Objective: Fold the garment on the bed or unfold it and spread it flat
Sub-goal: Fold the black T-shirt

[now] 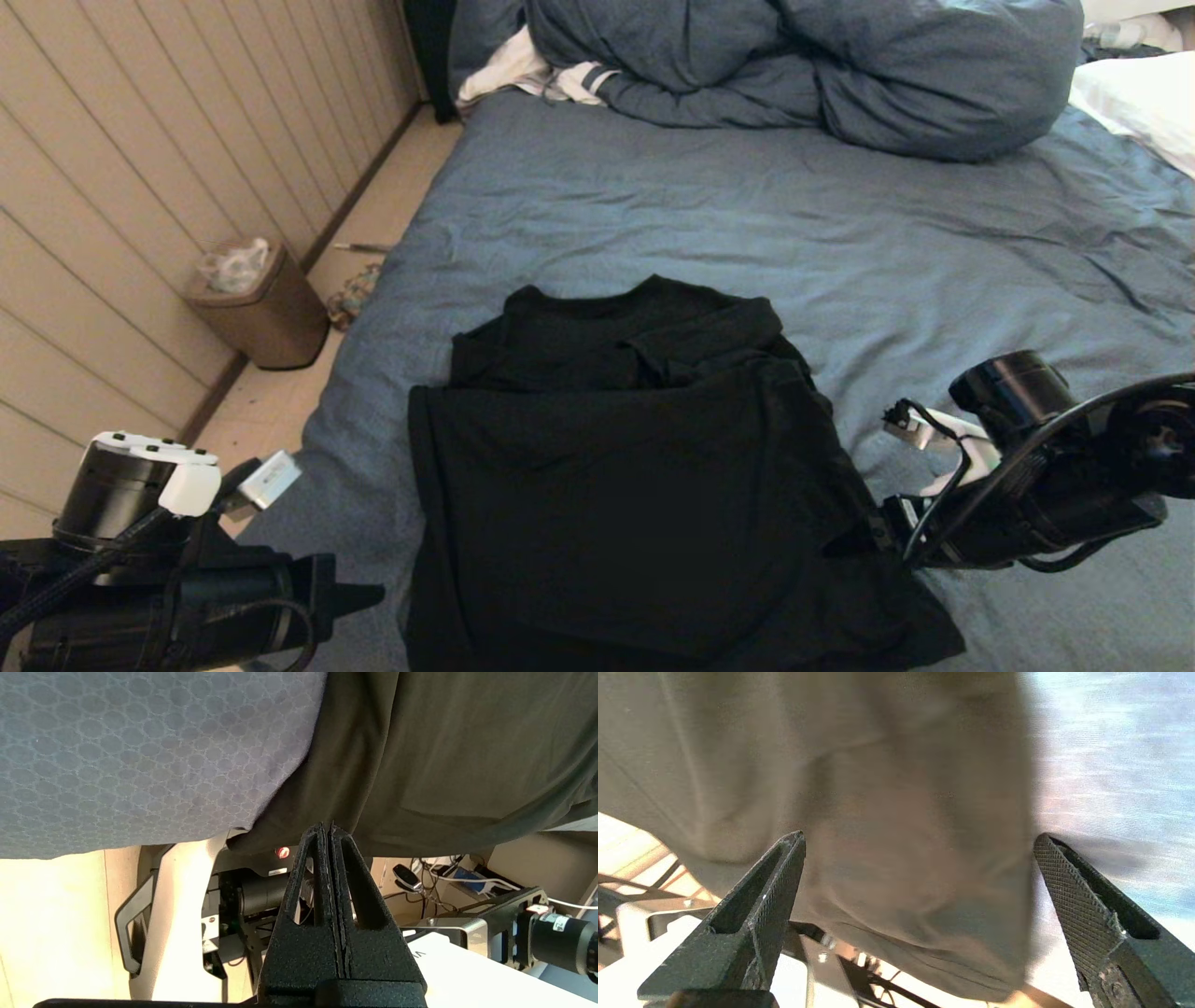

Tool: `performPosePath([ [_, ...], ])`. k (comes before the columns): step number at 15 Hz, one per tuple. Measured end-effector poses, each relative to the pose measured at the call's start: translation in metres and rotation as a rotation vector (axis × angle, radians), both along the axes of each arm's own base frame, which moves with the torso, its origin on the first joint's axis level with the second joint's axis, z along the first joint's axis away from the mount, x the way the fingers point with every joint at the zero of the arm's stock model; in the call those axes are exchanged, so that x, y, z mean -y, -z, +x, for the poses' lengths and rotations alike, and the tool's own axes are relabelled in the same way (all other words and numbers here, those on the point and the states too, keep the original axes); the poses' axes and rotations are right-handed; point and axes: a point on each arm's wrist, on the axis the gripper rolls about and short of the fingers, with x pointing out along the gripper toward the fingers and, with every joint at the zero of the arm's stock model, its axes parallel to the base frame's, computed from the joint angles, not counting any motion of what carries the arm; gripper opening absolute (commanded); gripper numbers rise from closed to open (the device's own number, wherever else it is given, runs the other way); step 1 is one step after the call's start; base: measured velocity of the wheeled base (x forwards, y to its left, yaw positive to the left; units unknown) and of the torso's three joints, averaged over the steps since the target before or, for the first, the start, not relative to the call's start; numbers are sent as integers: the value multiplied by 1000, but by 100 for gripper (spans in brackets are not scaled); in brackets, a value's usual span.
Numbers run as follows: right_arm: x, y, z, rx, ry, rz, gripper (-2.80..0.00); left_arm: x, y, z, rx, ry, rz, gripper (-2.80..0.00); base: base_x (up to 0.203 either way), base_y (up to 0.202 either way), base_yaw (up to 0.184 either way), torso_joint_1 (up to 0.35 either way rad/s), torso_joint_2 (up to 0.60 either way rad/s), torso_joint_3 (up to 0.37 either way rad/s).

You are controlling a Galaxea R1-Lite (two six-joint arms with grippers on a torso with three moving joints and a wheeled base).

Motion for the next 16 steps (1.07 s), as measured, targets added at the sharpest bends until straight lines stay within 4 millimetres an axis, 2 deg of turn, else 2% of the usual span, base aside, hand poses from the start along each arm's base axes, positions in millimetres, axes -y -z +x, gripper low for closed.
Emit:
performPosePath([
  [4, 10, -13, -9, 53, 20, -9, 0, 0, 1, -1, -3, 1, 0, -280, 0, 0, 0, 0, 0, 0],
  [6, 12, -13, -16, 42, -2, -24, 0, 0, 1, -1, -4, 1, 0, -280, 0, 0, 0, 0, 0, 0],
  [9, 11, -6, -22, 20, -31, -33, 0, 0, 1, 0, -5, 1, 0, -280, 0, 0, 0, 0, 0, 0],
  [15, 1, 12, -17, -49, -71, -39, 0, 0, 2, 1, -10, -2, 1, -280, 0, 0, 0, 0, 0, 0],
  [16, -1, 14, -17, -43, -84, -41, -280, 0, 2, 1, -10, -4, 1, -280, 0, 0, 0, 0, 0, 0],
])
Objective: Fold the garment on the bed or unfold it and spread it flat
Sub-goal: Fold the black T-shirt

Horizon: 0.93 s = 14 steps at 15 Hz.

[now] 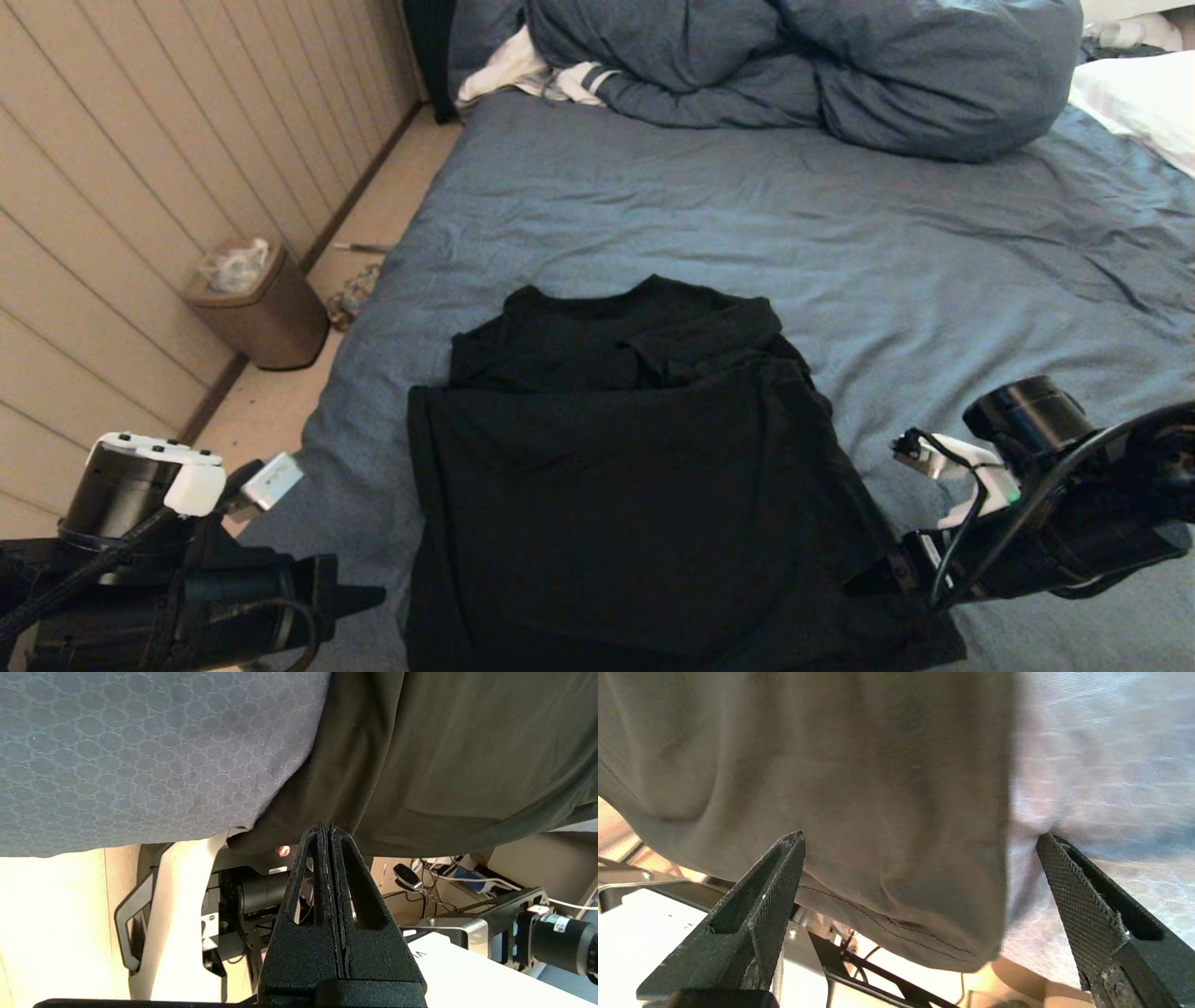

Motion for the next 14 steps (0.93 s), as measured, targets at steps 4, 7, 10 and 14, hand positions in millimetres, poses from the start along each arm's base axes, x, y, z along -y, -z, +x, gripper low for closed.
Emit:
performPosePath([
  [4, -3, 2, -1, 5, -26, -1, -280, -1, 0, 1, 1, -4, 0, -280, 0, 0, 0, 0, 0, 0],
  [7, -3, -4, -7, 32, -34, 1, -280, -1, 0, 1, 0, -4, 0, -280, 0, 0, 0, 0, 0, 0],
  [10, -1, -17, -18, 73, -46, 1, -280, 0, -1, 1, 3, -6, 0, -280, 0, 0, 0, 0, 0, 0],
  [14, -7, -30, -31, 111, -104, 5, -280, 0, -1, 2, 4, -9, 0, -280, 0, 0, 0, 0, 0, 0],
])
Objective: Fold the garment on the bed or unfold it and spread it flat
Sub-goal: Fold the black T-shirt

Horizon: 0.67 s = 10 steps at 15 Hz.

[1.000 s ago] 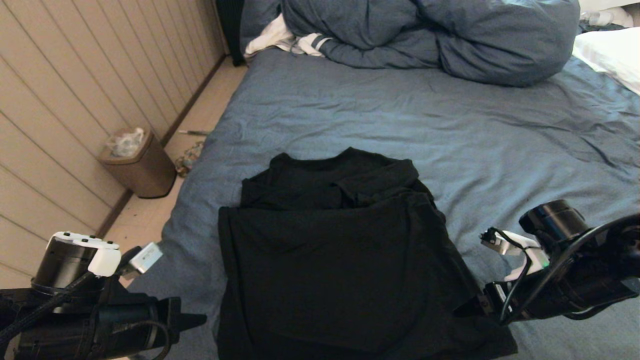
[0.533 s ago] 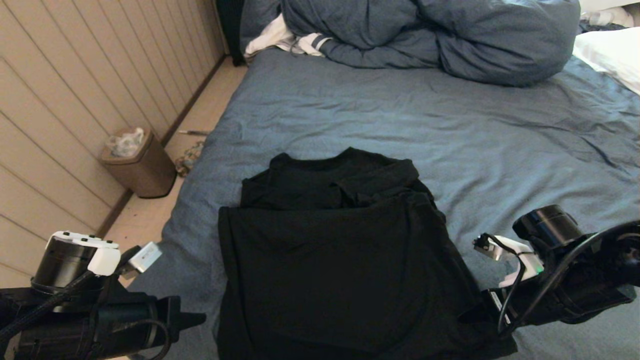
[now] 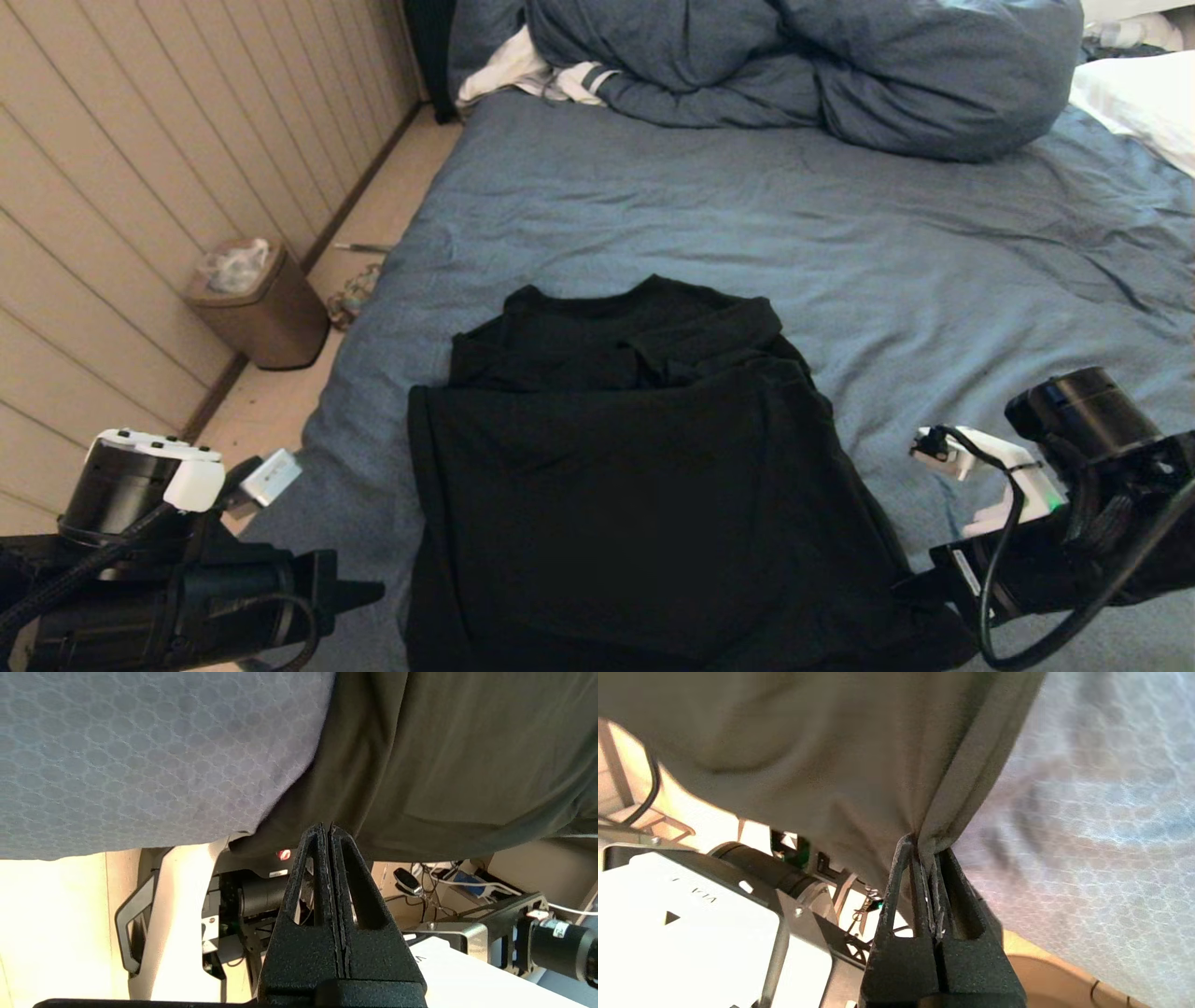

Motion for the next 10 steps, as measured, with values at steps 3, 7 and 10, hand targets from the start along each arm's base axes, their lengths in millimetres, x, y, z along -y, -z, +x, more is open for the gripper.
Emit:
performPosePath([
  [3, -9, -19, 2, 82, -32, 25, -280, -2, -5, 4, 24, -19, -4, -280, 0, 0, 0, 0, 0, 0],
  [7, -25, -72, 21, 273, -70, 84, -280, -16, -25, 18, 101, -101, -20, -280, 0, 0, 0, 0, 0, 0],
  [10, -42, -105, 49, 376, -90, 133, -280, -27, -42, 22, 167, -156, -36, -280, 0, 0, 0, 0, 0, 0],
])
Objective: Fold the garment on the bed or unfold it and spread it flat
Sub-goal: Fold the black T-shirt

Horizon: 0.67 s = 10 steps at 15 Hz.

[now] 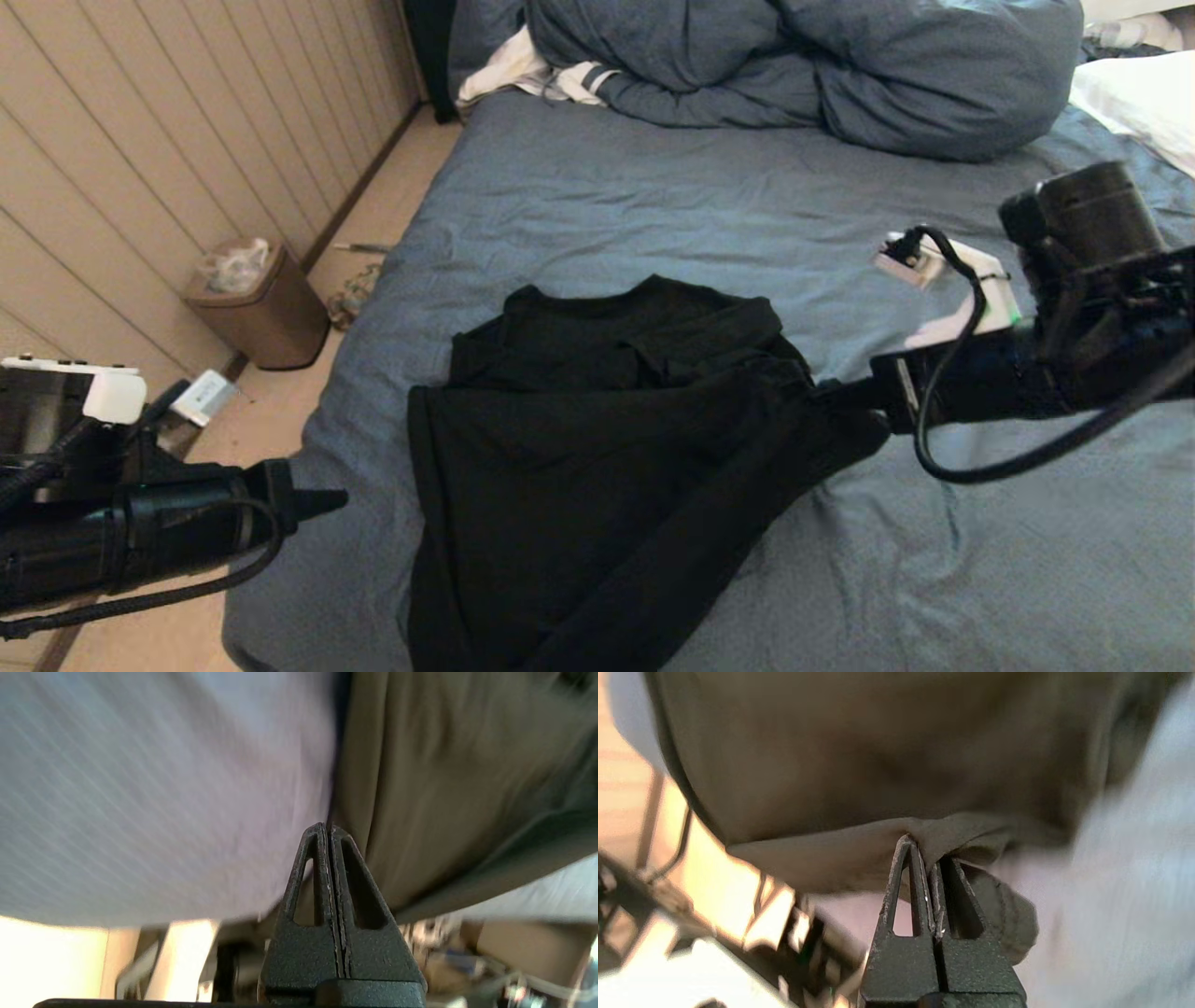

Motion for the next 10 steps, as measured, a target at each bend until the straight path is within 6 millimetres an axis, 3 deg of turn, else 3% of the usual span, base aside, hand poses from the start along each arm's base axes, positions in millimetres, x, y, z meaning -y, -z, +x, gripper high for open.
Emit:
performPosePath([
  [7, -40, -38, 95, 133, 12, 125, -280, -11, -47, 4, 79, -58, -15, -280, 0, 0, 0, 0, 0, 0],
  [10, -53, -33, 138, 177, 52, 210, -280, -12, -63, 7, 96, -66, -20, -280, 0, 0, 0, 0, 0, 0],
])
